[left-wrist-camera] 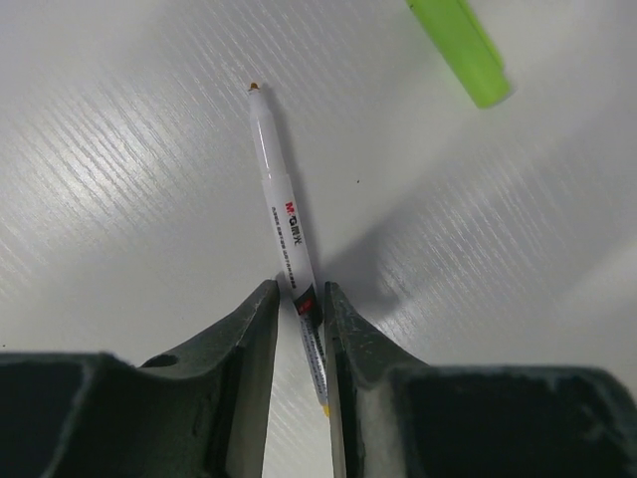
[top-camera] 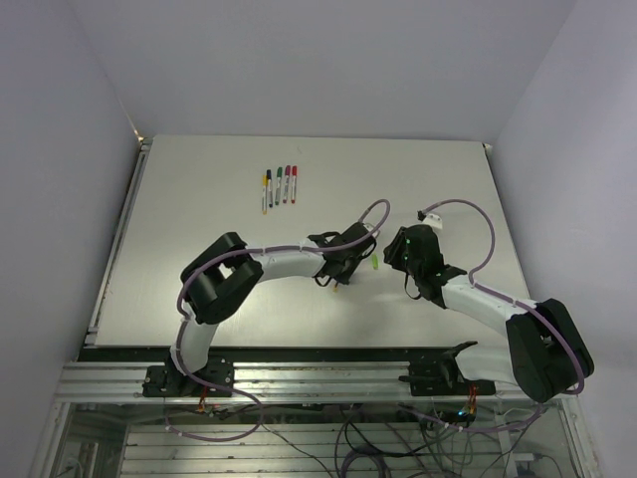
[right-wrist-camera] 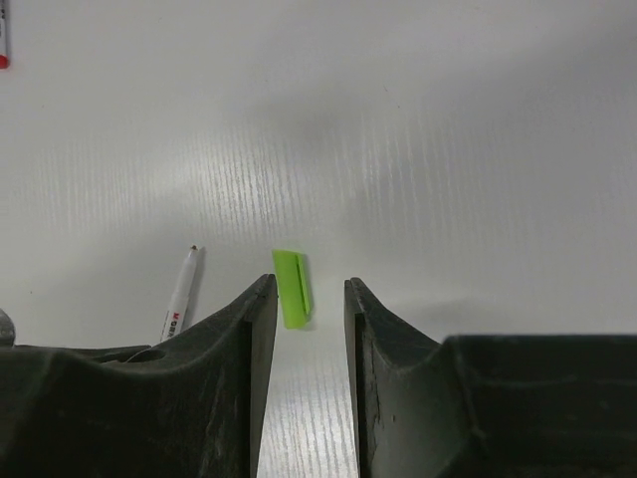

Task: Insert the pens into the pen caps

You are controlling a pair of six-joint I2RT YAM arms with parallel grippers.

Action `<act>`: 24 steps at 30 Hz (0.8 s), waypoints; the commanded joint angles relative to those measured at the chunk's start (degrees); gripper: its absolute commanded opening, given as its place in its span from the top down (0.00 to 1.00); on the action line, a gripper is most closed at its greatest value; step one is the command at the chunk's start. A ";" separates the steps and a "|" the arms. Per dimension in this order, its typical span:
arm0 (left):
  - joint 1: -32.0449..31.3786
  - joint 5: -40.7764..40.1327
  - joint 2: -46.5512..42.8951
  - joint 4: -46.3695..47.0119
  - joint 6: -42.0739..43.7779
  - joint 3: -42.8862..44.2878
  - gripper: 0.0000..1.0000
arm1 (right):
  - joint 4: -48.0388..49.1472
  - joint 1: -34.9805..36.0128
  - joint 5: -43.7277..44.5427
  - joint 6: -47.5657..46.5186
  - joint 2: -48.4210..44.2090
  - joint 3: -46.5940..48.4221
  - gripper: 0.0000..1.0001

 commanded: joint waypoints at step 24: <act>4.93 9.26 -5.97 0.86 -0.75 -7.65 0.93 | 2.42 -0.26 -4.17 -3.96 5.83 1.48 0.72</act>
